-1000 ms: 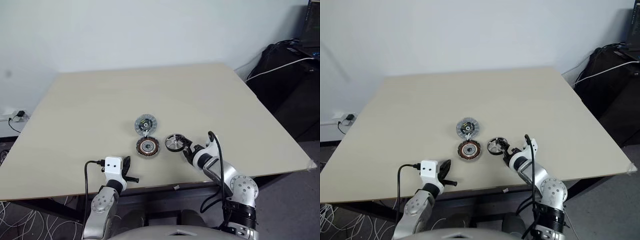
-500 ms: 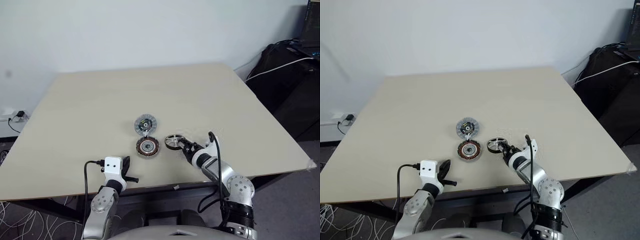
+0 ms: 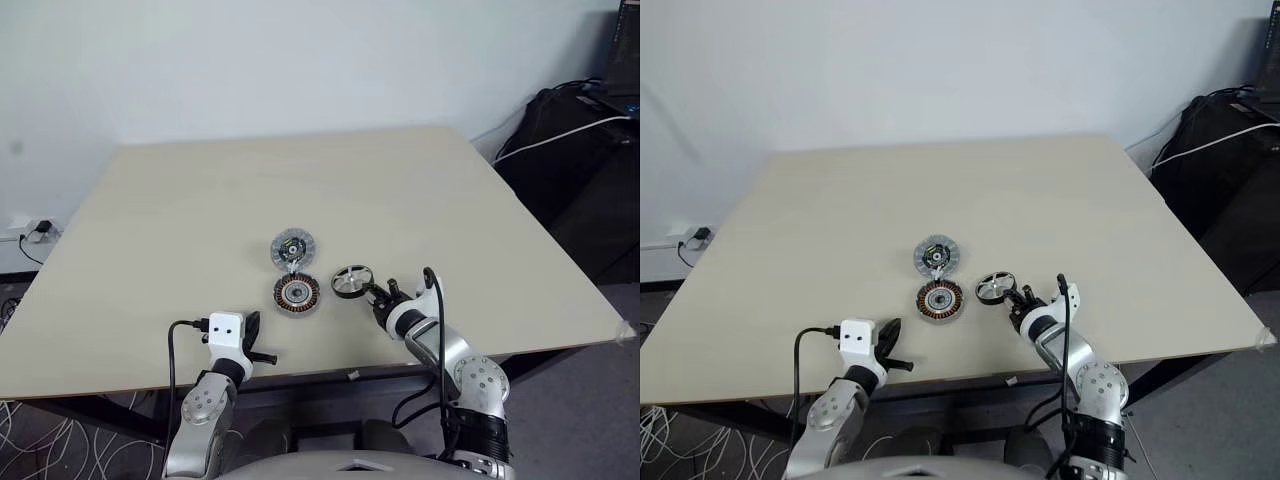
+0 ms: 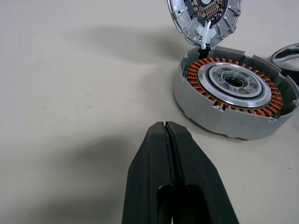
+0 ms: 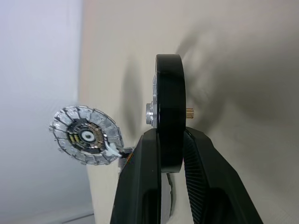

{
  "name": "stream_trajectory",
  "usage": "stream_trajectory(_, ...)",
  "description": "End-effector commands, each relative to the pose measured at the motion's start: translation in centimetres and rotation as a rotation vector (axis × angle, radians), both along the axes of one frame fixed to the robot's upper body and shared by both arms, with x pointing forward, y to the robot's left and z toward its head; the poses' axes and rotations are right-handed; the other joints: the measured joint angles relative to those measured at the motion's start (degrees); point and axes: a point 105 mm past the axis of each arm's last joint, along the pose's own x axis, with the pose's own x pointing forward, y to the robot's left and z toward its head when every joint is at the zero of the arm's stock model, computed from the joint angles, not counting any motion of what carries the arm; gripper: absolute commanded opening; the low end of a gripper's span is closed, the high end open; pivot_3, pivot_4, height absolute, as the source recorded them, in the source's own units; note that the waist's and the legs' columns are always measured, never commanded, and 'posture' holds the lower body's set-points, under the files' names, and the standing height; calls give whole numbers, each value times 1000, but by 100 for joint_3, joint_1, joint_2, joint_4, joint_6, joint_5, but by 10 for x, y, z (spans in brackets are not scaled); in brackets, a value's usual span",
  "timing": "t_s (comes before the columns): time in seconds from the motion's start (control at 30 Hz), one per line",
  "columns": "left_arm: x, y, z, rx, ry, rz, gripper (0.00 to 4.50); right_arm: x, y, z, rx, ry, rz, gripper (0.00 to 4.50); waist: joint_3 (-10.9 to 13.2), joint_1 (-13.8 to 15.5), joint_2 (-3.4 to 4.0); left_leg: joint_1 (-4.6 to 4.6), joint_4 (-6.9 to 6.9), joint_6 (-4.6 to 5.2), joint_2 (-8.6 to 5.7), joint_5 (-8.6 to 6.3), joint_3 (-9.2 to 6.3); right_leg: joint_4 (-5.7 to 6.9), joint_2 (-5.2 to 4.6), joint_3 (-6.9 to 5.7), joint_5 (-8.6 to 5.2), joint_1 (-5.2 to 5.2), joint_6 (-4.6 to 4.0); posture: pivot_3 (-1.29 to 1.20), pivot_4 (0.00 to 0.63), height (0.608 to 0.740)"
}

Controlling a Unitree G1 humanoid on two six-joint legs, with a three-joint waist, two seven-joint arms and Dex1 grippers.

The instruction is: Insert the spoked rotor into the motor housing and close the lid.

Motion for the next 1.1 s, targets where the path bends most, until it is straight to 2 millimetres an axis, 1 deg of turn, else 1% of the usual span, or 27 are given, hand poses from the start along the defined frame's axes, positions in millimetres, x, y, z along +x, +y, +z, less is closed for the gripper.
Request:
stream_trajectory(0.03, 5, -1, 11, 4, -44, -8, 51, -3, 41, 46, 163, -180, 142, 377, 3, -20, 3, -1, -1, 0, 1, 0, 0, 0, 1, 1, 0, -2, 0, 0, 0, 740)
stream_trajectory(0.13, 6, -1, 11, 2, -45, -10, 51, -11, 61, 50, 200, -199, 267, 377, 3, -52, 2, 1, 0, 0, 8, -1, 0, 1, 4, 0, -1, -1, -2, 0, 0, 740)
stream_trajectory(0.27, 6, -2, 12, -3, -45, -9, 51, -15, 82, 48, 237, -196, 373, 377, 3, -53, 1, 0, 1, 0, 5, -1, 0, 0, 2, 0, -1, 1, -2, 0, 0, 740)
stream_trajectory(0.4, 4, -1, 11, -6, -44, 0, 51, -11, 93, 39, 232, -167, 406, 377, 3, -56, 0, 0, 1, -1, 3, -1, 1, -4, 2, 0, 1, 1, 0, 0, 0, 740)
stream_trajectory(0.57, 3, 1, 12, -3, -46, 7, 51, -8, 99, 36, 241, -170, 422, 377, 3, -56, 0, 0, 0, -1, 4, -3, -1, -3, 4, -1, 0, -1, -1, 0, 0, 740)
stream_trajectory(0.73, 4, 0, 12, -2, -47, 3, 51, -4, 99, 29, 223, -152, 411, 377, 2, -56, 0, 0, 1, -2, 4, -3, 0, -3, 4, -1, 1, 0, -1, 0, 0, 740)
stream_trajectory(1.1, 4, -2, 12, -7, -46, -1, 51, 3, 96, 20, 180, -145, 393, 377, 3, -58, 0, 0, 1, -2, 4, -3, 1, -2, 4, -1, 1, -1, -1, 0, 0, 740)
